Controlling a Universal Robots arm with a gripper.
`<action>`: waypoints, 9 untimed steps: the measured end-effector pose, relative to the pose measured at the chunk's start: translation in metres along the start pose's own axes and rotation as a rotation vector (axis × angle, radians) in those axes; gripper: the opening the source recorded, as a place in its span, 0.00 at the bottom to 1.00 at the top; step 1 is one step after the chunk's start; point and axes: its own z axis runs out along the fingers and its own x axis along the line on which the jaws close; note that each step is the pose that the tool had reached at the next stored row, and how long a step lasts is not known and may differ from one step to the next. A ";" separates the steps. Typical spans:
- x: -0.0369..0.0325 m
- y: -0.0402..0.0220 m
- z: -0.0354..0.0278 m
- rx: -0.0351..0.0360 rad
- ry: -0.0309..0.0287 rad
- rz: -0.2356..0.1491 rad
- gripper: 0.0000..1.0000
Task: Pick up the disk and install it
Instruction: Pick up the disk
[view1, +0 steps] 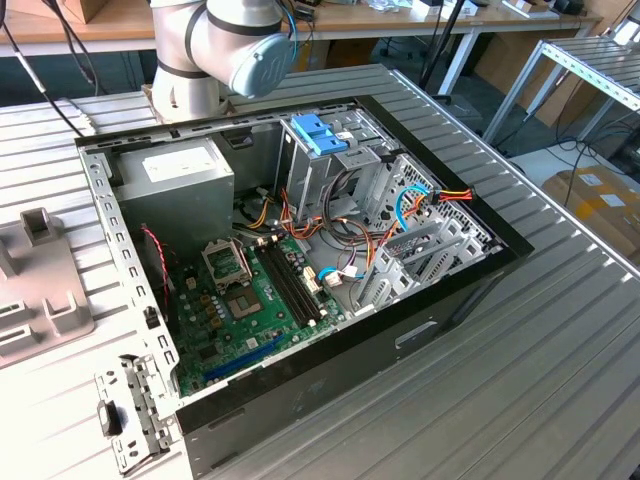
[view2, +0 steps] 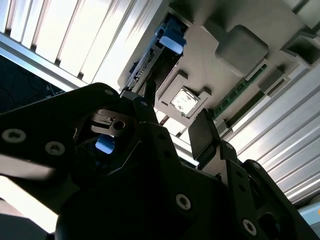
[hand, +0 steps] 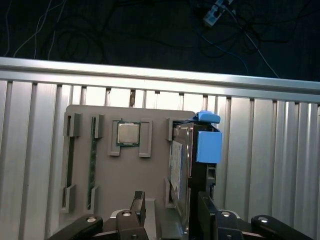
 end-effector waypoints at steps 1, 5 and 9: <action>-0.0046 -0.0001 0.0007 0.0001 -0.0001 0.000 0.54; -0.0158 0.0000 0.0009 0.0000 0.0000 0.000 0.54; -0.0222 0.0087 0.0020 0.0001 0.0000 0.000 0.54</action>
